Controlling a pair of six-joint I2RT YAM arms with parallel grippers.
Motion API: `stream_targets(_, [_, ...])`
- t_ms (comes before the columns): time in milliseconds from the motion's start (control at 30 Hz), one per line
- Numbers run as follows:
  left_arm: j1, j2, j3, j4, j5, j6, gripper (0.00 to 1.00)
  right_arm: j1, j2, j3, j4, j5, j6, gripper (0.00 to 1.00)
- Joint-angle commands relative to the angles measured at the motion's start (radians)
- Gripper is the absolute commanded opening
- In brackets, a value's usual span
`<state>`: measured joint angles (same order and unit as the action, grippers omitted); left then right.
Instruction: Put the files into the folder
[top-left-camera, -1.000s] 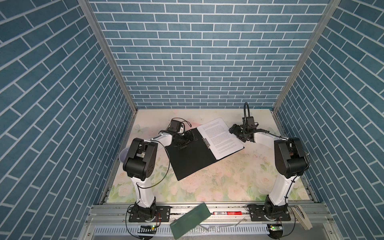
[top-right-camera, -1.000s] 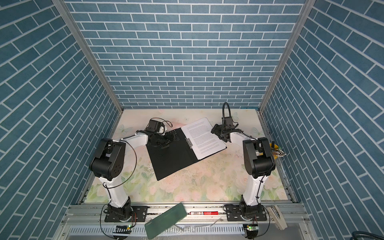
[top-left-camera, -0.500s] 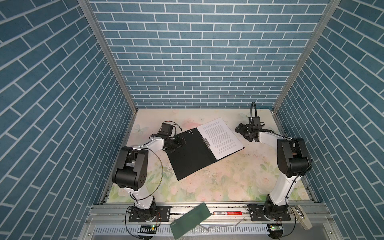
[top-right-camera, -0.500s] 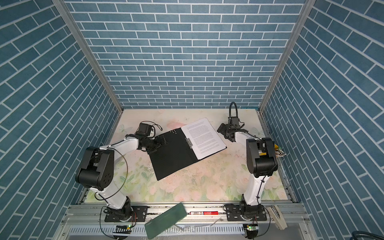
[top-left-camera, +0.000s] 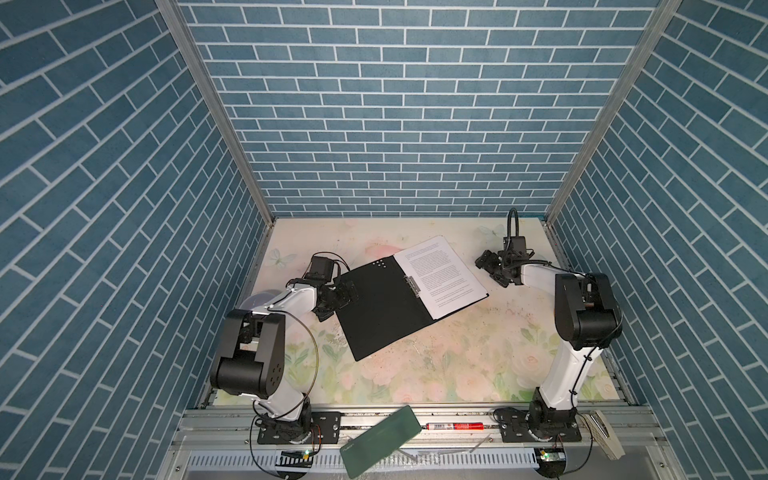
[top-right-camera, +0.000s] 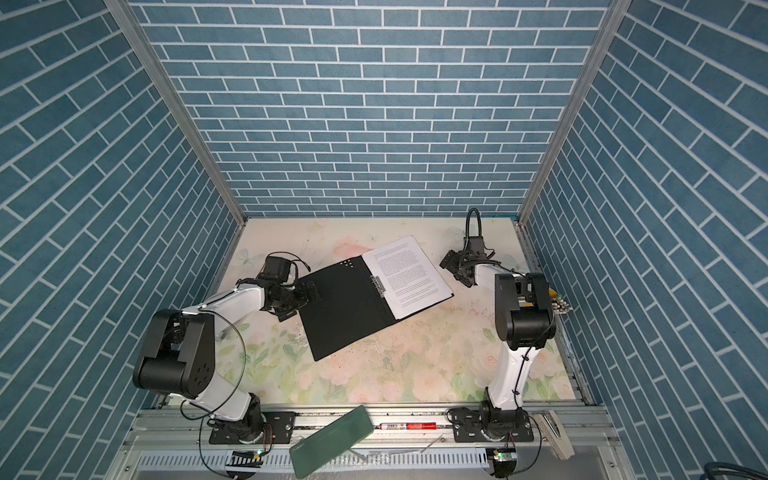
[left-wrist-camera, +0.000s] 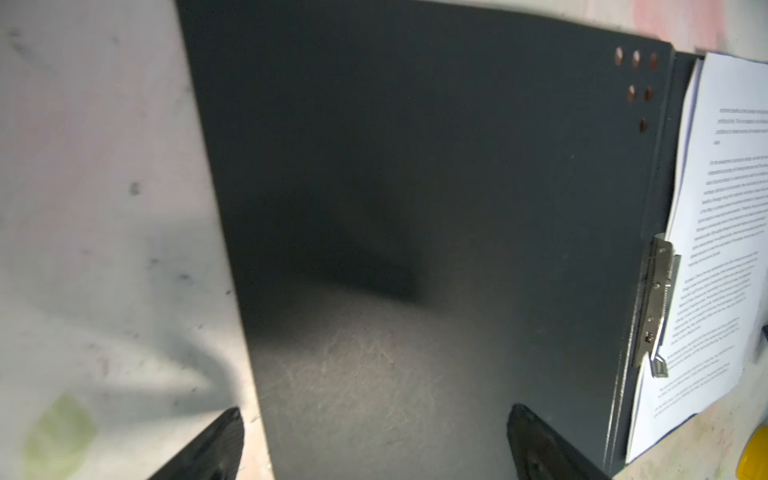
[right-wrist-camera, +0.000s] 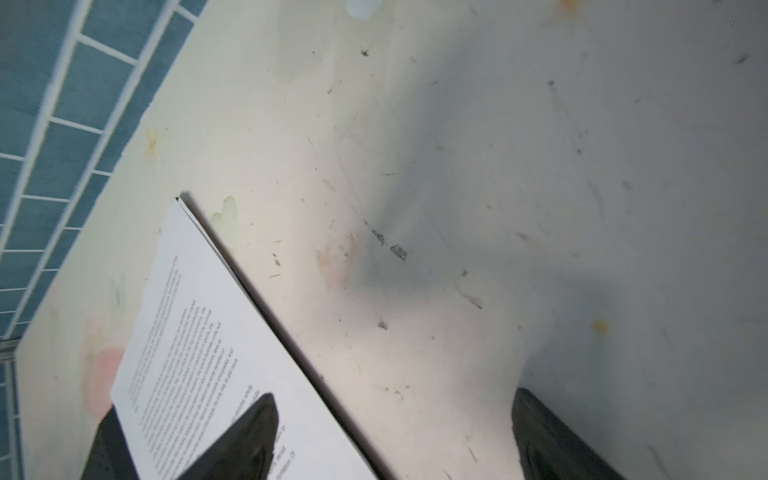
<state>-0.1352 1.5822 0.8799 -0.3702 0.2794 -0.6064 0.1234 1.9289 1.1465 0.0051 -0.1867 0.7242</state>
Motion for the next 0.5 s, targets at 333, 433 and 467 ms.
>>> stream_targets(333, [0.068, 0.026, -0.02, -0.054, 0.095, -0.006, 1.0, 0.005, 0.015, -0.087, 0.005, -0.123, 0.028, 0.79])
stream_targets(433, [0.068, 0.054, -0.001, -0.044, 0.125, -0.011, 1.0, 0.007, 0.003, -0.119, 0.018, -0.133, 0.049, 0.77])
stream_targets(467, [0.068, 0.063, 0.005, -0.042, 0.132, -0.011, 1.0, 0.008, -0.002, -0.134, 0.029, -0.135, 0.058, 0.77])
